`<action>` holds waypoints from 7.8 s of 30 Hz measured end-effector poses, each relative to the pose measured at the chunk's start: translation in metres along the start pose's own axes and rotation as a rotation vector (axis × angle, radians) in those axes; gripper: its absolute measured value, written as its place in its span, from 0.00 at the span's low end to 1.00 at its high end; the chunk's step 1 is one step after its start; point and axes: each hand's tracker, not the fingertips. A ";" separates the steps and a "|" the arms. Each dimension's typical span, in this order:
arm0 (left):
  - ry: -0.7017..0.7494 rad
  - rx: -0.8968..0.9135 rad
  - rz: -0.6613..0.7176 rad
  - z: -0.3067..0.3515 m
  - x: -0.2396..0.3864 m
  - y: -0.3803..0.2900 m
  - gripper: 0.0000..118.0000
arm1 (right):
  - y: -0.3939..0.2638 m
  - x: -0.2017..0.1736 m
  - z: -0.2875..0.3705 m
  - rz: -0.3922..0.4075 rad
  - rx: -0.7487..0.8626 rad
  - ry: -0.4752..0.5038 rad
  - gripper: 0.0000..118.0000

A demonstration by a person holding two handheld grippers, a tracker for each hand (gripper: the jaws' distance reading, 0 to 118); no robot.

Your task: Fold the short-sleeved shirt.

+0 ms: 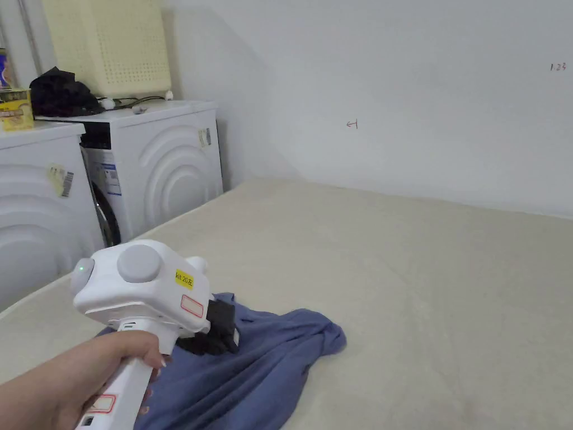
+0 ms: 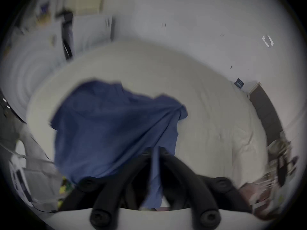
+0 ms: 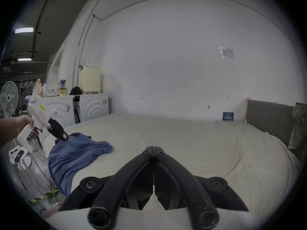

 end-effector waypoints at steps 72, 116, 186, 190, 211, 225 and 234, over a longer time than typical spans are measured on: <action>-0.381 -0.284 -0.397 -0.199 0.478 -0.079 0.22 | 0.014 0.203 0.059 -0.308 -0.108 -0.291 0.00; -0.095 0.005 -0.211 -0.014 0.207 -0.036 0.00 | 0.030 0.155 0.068 -0.126 0.081 -0.259 0.00; -0.449 0.386 -0.371 0.088 0.323 0.045 0.04 | 0.292 0.294 -0.094 -0.131 -0.307 -0.039 0.01; -0.386 0.460 -0.383 0.119 0.353 0.093 0.04 | 0.345 0.293 -0.083 -0.130 -0.236 -0.118 0.01; -0.328 0.595 -0.223 0.028 0.360 0.172 0.04 | 0.371 0.302 -0.184 -0.003 -0.109 -0.302 0.01; -0.287 0.404 -0.366 -0.010 0.268 -0.078 0.04 | 0.109 0.260 -0.006 -0.187 -0.235 -0.108 0.01; -0.164 -0.127 -0.335 -0.061 0.232 -0.108 0.04 | 0.036 0.256 0.009 -0.143 -0.707 -0.079 0.01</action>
